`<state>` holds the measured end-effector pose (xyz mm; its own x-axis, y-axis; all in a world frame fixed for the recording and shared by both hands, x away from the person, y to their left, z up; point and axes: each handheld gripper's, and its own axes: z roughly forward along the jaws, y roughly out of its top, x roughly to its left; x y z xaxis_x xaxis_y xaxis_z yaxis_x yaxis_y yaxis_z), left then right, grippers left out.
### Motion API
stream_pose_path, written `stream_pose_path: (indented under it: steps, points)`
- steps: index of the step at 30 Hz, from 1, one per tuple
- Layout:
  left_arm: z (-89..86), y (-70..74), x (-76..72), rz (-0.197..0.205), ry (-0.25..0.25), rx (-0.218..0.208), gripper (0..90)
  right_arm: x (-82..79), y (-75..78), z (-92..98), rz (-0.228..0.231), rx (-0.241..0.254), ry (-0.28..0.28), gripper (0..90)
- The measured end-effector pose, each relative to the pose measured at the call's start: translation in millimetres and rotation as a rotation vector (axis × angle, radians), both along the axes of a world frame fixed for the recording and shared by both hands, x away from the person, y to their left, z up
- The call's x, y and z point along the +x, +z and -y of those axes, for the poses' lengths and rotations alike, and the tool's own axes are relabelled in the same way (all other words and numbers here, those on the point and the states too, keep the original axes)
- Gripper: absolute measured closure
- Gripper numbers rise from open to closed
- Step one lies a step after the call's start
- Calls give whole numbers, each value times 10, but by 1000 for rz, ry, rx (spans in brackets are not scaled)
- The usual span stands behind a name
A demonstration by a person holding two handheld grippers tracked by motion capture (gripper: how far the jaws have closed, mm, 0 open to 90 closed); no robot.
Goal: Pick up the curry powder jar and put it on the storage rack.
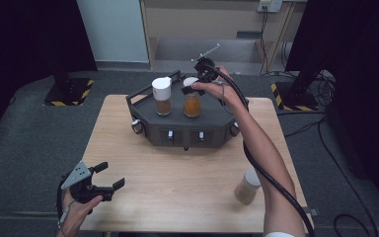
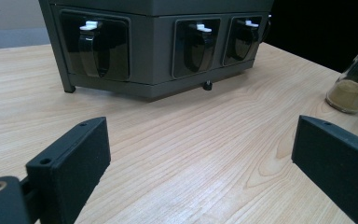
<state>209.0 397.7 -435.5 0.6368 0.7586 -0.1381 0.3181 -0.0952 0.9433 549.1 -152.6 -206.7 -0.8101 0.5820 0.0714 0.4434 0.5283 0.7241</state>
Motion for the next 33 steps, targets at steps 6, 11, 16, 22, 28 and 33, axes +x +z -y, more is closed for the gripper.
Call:
stream_pose_path:
  steps: [6,11,16,22,28,33]
  points:
    - [1,0,-1,1,0,0,31,-108,-27,84,61,34,-34,83]
    - [4,2,-3,2,1,1,31,-169,26,180,80,60,-44,70]
    - [5,1,-2,1,1,1,31,-271,131,295,113,75,-45,69]
    - [9,4,-3,2,2,4,31,-437,274,420,152,87,-39,69]
    - [12,7,-6,1,2,4,31,-629,399,544,186,87,-35,73]
    - [13,9,-7,1,2,6,31,-791,409,701,203,109,-38,71]
